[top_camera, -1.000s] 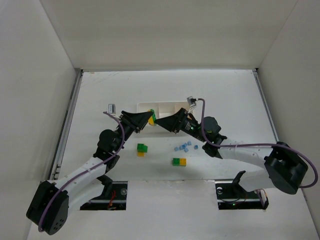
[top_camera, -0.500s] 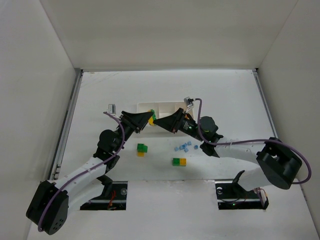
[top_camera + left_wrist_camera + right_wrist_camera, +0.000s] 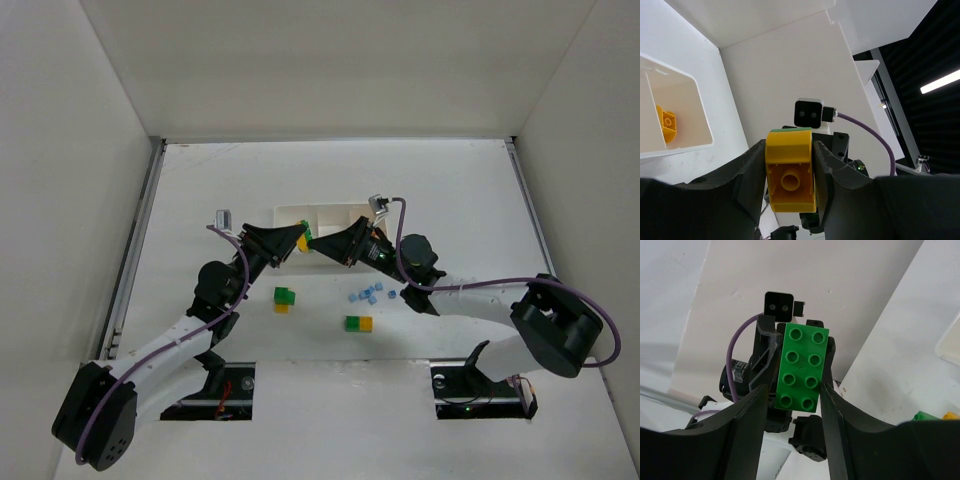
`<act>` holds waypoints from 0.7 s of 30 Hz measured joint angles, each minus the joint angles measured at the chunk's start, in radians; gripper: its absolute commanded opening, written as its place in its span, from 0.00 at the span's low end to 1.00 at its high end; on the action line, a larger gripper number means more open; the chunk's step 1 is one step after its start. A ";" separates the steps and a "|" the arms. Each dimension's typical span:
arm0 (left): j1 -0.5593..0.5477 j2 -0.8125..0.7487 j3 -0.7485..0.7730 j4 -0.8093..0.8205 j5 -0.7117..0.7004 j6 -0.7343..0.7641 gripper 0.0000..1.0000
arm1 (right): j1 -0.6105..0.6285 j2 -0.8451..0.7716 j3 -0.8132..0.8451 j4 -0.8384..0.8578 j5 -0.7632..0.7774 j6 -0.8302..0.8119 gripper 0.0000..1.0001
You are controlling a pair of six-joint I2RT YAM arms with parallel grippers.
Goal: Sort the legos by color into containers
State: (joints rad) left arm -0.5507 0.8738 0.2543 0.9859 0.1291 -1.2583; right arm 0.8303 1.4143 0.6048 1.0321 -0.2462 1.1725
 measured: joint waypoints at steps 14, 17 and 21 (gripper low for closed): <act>0.000 -0.002 0.000 0.013 0.002 -0.003 0.32 | -0.006 0.002 -0.017 0.031 -0.002 0.018 0.33; 0.000 -0.006 -0.001 0.011 0.001 -0.003 0.43 | -0.007 0.002 -0.018 0.033 -0.001 0.021 0.33; 0.001 -0.023 -0.004 -0.003 -0.006 -0.004 0.49 | -0.014 0.002 -0.021 0.036 -0.001 0.021 0.33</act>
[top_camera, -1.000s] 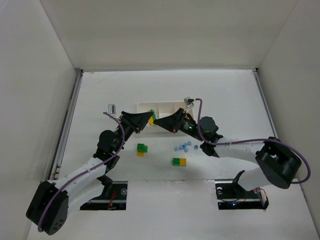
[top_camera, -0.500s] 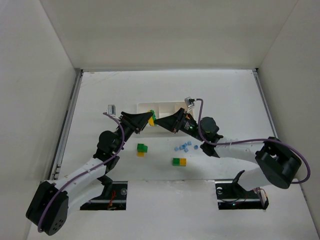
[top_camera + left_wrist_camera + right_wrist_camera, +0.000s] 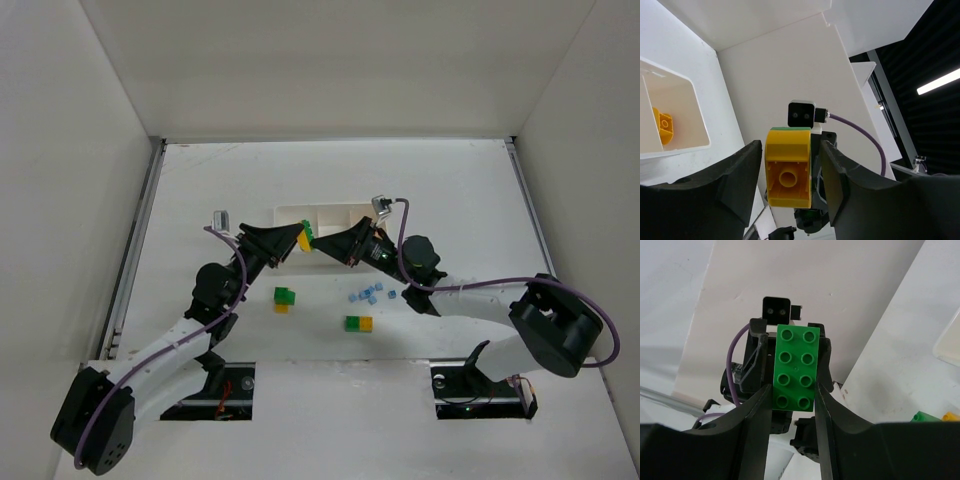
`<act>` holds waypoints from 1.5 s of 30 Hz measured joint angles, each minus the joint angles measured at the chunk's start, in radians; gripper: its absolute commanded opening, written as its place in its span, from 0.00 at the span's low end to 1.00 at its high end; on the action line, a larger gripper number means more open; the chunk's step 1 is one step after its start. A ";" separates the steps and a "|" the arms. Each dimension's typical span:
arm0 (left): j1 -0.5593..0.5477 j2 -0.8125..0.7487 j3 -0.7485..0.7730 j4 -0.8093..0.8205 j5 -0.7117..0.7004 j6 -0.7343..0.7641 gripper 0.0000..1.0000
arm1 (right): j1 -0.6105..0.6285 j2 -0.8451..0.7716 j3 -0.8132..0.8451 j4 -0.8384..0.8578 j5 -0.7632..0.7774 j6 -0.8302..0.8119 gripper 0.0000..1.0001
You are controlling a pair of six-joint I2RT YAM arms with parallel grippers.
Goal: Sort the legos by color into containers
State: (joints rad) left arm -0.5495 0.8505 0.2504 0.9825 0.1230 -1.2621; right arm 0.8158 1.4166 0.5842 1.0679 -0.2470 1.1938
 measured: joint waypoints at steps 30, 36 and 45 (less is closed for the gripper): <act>0.012 -0.016 -0.008 -0.065 0.040 0.024 0.13 | -0.058 0.021 -0.039 0.043 -0.060 0.057 0.33; 0.040 -0.070 -0.021 -0.104 0.105 0.033 0.13 | -0.087 -0.010 -0.046 0.020 -0.080 0.053 0.33; 0.068 -0.071 -0.030 -0.131 0.081 0.060 0.13 | -0.108 -0.004 -0.043 0.017 -0.064 0.052 0.33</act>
State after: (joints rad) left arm -0.4820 0.7795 0.2207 0.8516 0.2043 -1.2026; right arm 0.7082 1.4128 0.5411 1.0851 -0.3107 1.2457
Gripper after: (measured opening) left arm 0.332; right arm 0.378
